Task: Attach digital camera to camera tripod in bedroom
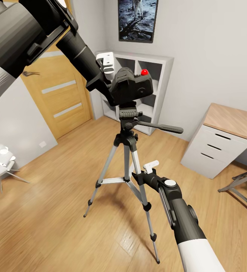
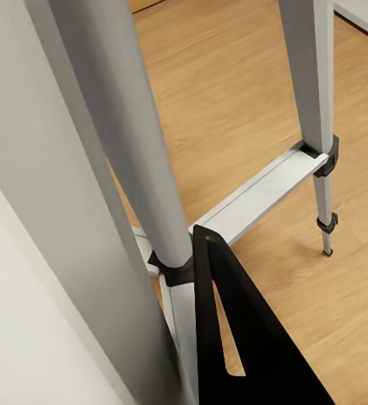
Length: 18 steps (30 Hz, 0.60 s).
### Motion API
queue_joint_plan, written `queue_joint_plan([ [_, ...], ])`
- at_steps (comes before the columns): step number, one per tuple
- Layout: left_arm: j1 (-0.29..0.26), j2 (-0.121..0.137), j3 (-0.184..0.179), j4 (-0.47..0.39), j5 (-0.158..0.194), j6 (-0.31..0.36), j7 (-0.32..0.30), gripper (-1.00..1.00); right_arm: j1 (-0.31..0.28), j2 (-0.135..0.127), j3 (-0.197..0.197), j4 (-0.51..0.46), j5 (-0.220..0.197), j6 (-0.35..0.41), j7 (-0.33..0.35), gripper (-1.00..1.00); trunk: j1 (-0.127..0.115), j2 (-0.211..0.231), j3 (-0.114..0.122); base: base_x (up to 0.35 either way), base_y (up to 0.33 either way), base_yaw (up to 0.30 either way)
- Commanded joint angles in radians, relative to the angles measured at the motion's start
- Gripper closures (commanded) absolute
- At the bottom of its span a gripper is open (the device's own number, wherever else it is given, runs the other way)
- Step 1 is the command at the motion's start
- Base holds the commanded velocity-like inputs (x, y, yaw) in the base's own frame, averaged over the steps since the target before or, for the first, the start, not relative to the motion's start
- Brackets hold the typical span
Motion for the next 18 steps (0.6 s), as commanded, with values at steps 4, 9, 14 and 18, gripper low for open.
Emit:
queue_joint_plan([
  [4,-0.002,0.002,-0.003,0.000,0.003,0.008,-0.001,1.00,-0.001,0.000,-0.003,0.027,0.038,-0.002,0.007,1.00,0.001,-0.002,-0.002,0.000,0.000,0.000],
  [9,-0.002,0.002,-0.003,0.001,0.002,0.008,0.003,1.00,-0.001,0.000,-0.003,0.027,0.039,-0.002,0.008,1.00,0.001,-0.002,-0.002,0.000,0.000,0.000],
  [14,-0.002,0.003,-0.002,0.002,-0.003,0.008,0.005,1.00,0.000,0.000,-0.003,0.027,0.039,-0.002,0.008,1.00,0.001,-0.002,-0.002,0.000,0.000,0.000],
  [18,-0.002,0.003,-0.003,0.002,-0.005,0.008,0.004,1.00,-0.001,0.000,-0.003,0.027,0.039,-0.002,0.008,1.00,0.001,-0.002,-0.002,0.000,0.000,0.000],
])
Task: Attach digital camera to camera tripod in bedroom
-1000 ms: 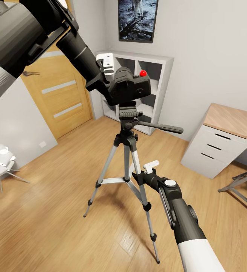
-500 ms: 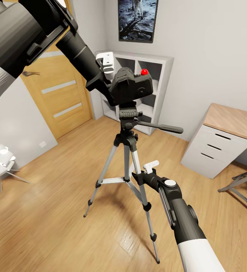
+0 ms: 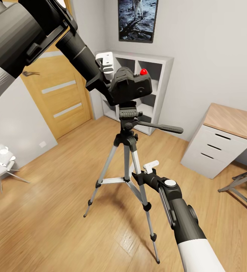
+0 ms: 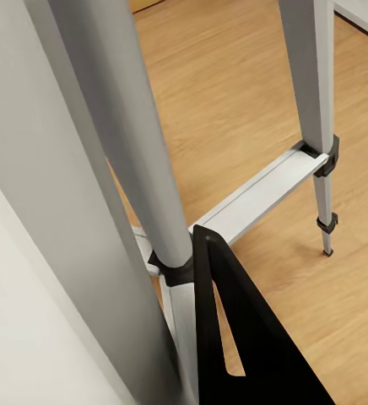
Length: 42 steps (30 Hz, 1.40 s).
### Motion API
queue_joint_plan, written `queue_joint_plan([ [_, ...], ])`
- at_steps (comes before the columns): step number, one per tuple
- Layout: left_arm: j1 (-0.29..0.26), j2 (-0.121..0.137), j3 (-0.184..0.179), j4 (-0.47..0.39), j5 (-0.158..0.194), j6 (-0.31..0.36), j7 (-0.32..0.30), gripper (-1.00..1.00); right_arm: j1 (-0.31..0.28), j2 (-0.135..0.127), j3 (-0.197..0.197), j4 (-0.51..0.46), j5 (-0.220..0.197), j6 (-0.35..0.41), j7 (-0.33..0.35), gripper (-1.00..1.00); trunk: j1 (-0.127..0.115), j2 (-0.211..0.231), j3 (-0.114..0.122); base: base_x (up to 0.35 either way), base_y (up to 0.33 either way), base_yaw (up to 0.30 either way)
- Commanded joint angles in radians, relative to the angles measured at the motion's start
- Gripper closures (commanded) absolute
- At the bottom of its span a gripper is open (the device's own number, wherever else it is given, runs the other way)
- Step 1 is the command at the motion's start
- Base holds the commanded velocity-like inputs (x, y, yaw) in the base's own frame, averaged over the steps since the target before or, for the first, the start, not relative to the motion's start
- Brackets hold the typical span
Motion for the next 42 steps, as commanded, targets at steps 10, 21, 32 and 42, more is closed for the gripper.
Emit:
queue_joint_plan([
  [10,-0.002,0.007,-0.004,0.008,-0.001,0.008,-0.002,-1.00,0.000,0.000,-0.002,0.027,0.038,-0.002,0.006,1.00,0.001,-0.002,-0.002,0.000,0.000,0.000],
  [21,-0.002,0.008,-0.004,0.011,-0.001,0.008,0.000,-1.00,0.000,0.000,-0.002,0.027,0.038,-0.002,0.006,1.00,0.001,-0.002,-0.002,0.000,0.000,0.000],
  [32,-0.002,0.057,0.036,0.050,0.007,0.020,0.003,-1.00,-0.001,0.000,-0.002,0.026,0.038,-0.002,0.007,1.00,0.001,-0.002,-0.002,0.000,0.000,0.000],
  [42,0.001,0.217,0.271,0.273,0.087,0.042,0.003,-1.00,-0.001,0.000,-0.002,0.026,0.038,-0.002,0.008,1.00,0.001,-0.002,-0.002,0.000,0.000,0.000],
])
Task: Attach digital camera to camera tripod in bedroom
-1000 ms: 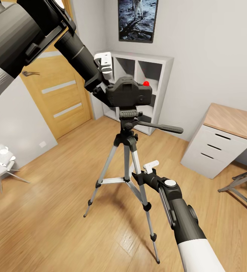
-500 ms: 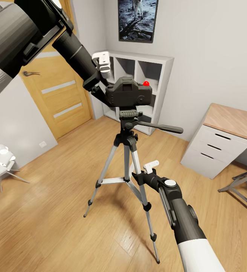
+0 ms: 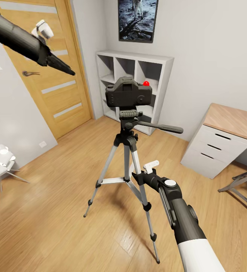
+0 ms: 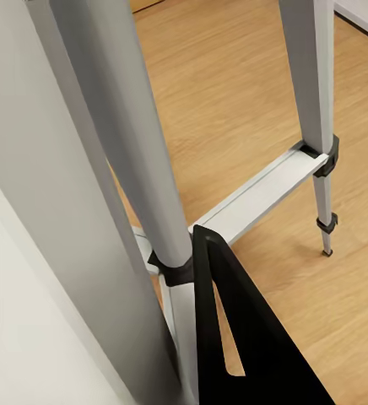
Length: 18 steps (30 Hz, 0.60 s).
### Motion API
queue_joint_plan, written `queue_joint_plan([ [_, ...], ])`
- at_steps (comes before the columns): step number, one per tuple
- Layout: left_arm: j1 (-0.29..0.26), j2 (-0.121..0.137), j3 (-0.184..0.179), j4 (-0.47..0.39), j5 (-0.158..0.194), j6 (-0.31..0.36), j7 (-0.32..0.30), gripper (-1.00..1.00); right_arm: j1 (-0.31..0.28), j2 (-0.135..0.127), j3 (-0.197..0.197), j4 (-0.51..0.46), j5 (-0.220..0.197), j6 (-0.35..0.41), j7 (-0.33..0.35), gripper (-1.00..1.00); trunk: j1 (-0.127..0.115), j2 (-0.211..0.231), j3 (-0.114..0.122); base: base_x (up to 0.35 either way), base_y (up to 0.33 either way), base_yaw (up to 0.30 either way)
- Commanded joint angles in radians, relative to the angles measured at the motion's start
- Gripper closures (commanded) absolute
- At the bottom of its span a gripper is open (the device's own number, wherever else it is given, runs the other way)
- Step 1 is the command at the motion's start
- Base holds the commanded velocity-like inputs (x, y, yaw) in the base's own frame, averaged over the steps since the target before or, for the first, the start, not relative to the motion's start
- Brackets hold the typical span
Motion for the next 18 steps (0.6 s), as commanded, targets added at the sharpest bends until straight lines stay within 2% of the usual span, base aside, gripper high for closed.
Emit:
queue_joint_plan([
  [1,0.000,0.007,-0.004,0.033,0.025,0.010,-0.001,-1.00,-0.001,0.001,-0.002,0.026,0.037,-0.002,0.006,1.00,0.001,-0.002,-0.002,0.000,0.000,0.000],
  [2,0.007,0.014,0.001,0.093,0.054,0.009,-0.003,-1.00,-0.001,0.001,-0.002,0.026,0.037,-0.002,0.006,1.00,0.001,-0.002,-0.002,0.000,0.000,0.000],
  [5,0.035,0.019,0.006,0.180,0.087,0.008,-0.002,-1.00,-0.001,0.001,-0.002,0.026,0.037,-0.002,0.006,1.00,0.001,-0.002,-0.002,0.000,0.000,0.000],
  [6,0.070,0.021,0.008,0.233,0.102,0.008,0.001,-1.00,-0.001,0.001,-0.002,0.026,0.037,-0.002,0.006,1.00,0.001,-0.002,-0.002,0.000,0.000,0.000],
  [10,0.167,0.021,0.009,0.335,0.118,0.009,0.016,-1.00,-0.001,0.001,-0.002,0.026,0.037,-0.001,0.006,1.00,0.001,-0.002,-0.002,0.000,0.000,0.000],
  [13,0.248,0.019,0.010,0.408,0.121,0.009,0.062,-1.00,-0.001,0.000,-0.002,0.026,0.038,-0.001,0.006,1.00,0.001,-0.002,-0.002,0.000,0.000,0.000],
  [14,0.275,0.018,0.010,0.431,0.122,0.008,0.090,-1.00,-0.001,0.000,-0.002,0.026,0.038,-0.001,0.006,1.00,0.001,-0.002,-0.002,0.000,0.000,0.000],
  [16,0.378,0.010,0.011,0.506,0.125,0.002,0.254,-1.00,-0.001,0.000,-0.002,0.026,0.038,0.000,0.006,1.00,0.001,-0.002,-0.002,0.000,0.000,0.000],
  [18,0.439,0.003,0.011,0.529,0.128,-0.004,0.360,-1.00,-0.001,0.000,-0.002,0.026,0.038,0.000,0.006,1.00,0.001,-0.002,-0.002,0.000,0.000,0.000],
])
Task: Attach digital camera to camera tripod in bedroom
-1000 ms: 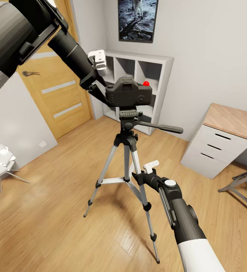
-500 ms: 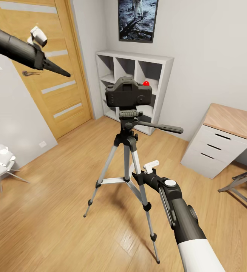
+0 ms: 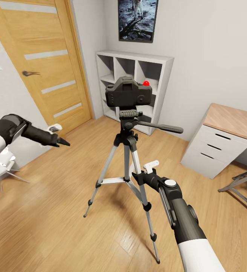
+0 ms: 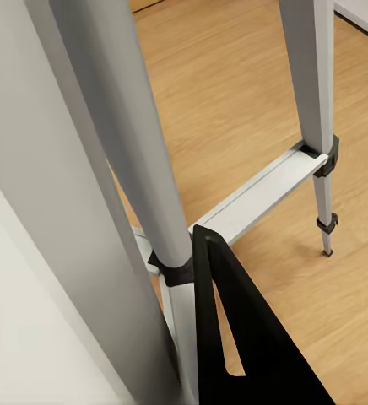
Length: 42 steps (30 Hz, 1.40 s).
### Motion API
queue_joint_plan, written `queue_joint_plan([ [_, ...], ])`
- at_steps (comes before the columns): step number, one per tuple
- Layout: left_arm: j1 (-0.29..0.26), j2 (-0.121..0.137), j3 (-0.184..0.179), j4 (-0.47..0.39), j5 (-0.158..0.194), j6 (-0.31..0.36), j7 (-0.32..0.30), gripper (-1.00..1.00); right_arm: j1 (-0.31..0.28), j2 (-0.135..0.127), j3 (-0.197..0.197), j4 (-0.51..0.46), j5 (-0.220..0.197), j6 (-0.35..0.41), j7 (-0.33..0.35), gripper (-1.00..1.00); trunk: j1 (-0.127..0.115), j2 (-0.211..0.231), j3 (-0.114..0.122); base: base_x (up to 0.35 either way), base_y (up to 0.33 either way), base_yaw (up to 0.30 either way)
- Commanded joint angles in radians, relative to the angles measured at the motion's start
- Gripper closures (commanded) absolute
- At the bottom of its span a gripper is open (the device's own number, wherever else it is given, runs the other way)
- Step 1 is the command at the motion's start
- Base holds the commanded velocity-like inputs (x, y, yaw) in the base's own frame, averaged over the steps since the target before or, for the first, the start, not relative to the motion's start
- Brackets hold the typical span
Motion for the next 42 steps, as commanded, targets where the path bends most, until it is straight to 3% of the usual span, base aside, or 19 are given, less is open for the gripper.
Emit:
queue_joint_plan([
  [1,0.036,-0.003,-0.002,0.007,0.012,0.004,0.055,-1.00,0.000,0.000,-0.002,0.028,0.038,-0.002,0.006,1.00,0.001,-0.002,-0.002,0.000,0.000,0.000],
  [4,0.150,-0.015,0.003,0.023,0.020,-0.026,0.215,-1.00,-0.001,0.000,-0.002,0.028,0.038,-0.002,0.006,1.00,0.001,-0.002,-0.002,0.000,0.000,0.000],
  [5,0.228,-0.024,0.006,0.028,0.035,-0.061,0.314,-1.00,-0.001,0.000,-0.002,0.028,0.038,-0.003,0.006,1.00,0.001,-0.002,-0.002,0.000,0.000,0.000],
  [6,0.267,-0.030,0.007,0.031,0.047,-0.084,0.359,-1.00,-0.001,0.000,-0.002,0.028,0.038,-0.003,0.006,1.00,0.001,-0.002,-0.002,0.000,0.000,0.000],
  [10,0.418,-0.055,0.010,0.039,0.137,-0.192,0.512,-1.00,-0.001,0.000,-0.002,0.026,0.038,-0.003,0.005,1.00,0.001,-0.002,-0.002,0.000,0.000,0.000],
  [13,0.533,-0.078,0.011,0.050,0.238,-0.281,0.602,-1.00,-0.001,0.000,-0.002,0.023,0.038,-0.002,0.005,1.00,0.001,-0.002,-0.002,0.000,0.000,0.000],
  [14,0.609,-0.093,0.011,0.060,0.313,-0.339,0.653,-1.00,0.000,0.000,-0.002,0.022,0.038,-0.002,0.005,1.00,0.001,-0.002,-0.002,0.000,0.000,0.000],
  [21,0.832,-0.135,0.011,0.082,0.605,-0.527,0.778,-1.00,-0.001,0.000,-0.002,0.022,0.043,0.001,0.005,1.00,0.001,-0.002,-0.002,0.000,0.000,0.000],
  [22,0.879,-0.144,0.011,0.085,0.677,-0.566,0.801,-1.00,-0.001,0.000,-0.002,0.022,0.050,0.001,0.005,1.00,0.001,-0.002,-0.002,0.000,0.000,0.000],
  [26,0.961,-0.160,0.010,0.094,0.782,-0.614,0.839,-1.00,0.000,0.000,-0.002,0.023,0.066,0.002,0.005,1.00,0.001,-0.002,-0.002,0.000,0.000,0.000],
  [29,1.043,-0.173,0.010,0.102,0.835,-0.638,0.874,-1.00,0.000,0.000,-0.003,0.023,0.074,0.003,0.005,1.00,0.001,-0.002,-0.002,0.000,0.000,0.000],
  [32,1.116,-0.188,0.010,0.105,0.856,-0.649,0.902,-1.00,0.000,0.000,-0.004,0.024,0.077,0.005,0.006,1.00,0.001,-0.002,-0.002,0.000,0.000,0.000],
  [42,1.258,-0.261,0.010,0.109,0.869,-0.679,0.924,-1.00,-0.001,0.000,-0.004,0.021,0.080,0.006,0.006,1.00,0.001,-0.002,-0.002,0.000,0.000,0.000],
])
